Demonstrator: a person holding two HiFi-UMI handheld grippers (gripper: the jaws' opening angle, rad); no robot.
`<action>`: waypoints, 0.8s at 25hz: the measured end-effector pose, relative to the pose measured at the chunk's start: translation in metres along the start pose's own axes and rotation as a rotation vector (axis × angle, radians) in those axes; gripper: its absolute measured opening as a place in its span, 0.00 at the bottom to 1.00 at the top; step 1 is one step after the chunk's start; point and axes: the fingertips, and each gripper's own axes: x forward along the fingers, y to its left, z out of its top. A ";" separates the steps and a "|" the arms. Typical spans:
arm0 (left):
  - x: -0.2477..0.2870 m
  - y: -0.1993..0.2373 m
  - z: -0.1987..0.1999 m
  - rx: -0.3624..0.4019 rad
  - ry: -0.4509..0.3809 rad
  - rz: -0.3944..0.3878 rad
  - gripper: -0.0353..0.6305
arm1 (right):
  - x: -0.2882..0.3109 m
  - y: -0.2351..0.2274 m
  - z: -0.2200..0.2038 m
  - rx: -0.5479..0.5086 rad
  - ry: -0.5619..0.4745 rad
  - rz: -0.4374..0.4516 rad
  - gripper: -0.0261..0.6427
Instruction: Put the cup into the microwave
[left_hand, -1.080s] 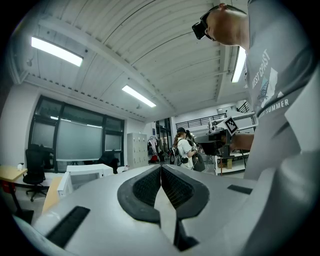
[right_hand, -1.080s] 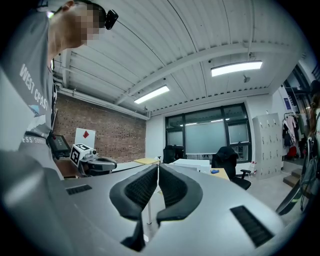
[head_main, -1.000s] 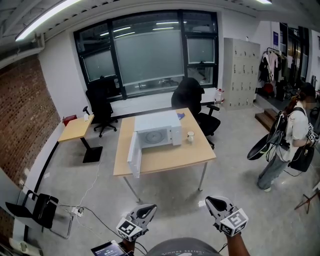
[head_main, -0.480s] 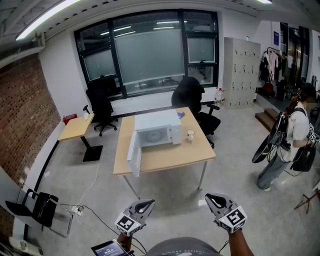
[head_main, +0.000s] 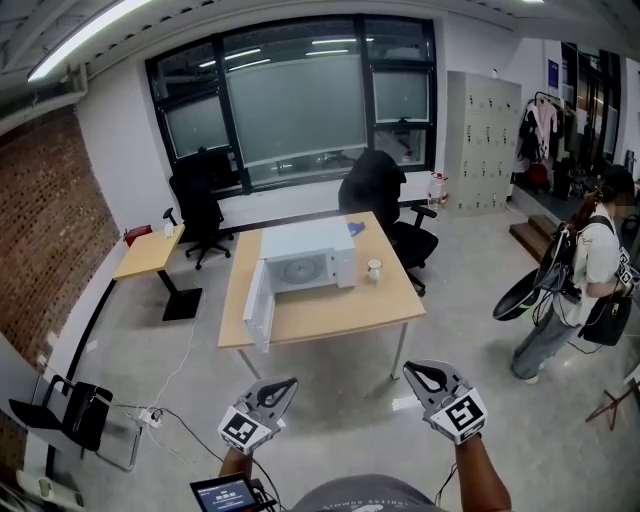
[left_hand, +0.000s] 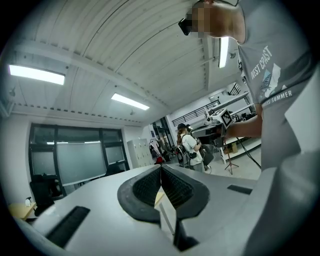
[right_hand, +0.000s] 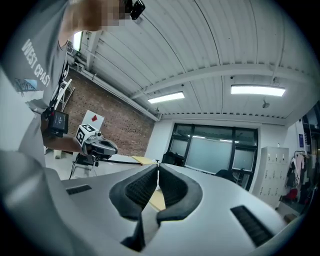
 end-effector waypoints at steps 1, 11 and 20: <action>0.006 -0.001 0.002 -0.006 0.001 0.009 0.08 | 0.000 -0.005 -0.002 0.001 -0.003 0.006 0.07; 0.057 -0.022 -0.006 -0.008 0.006 0.038 0.08 | -0.013 -0.054 -0.026 0.021 -0.011 0.036 0.07; 0.085 0.002 -0.020 -0.022 0.025 0.024 0.08 | 0.020 -0.079 -0.044 0.048 -0.002 0.042 0.07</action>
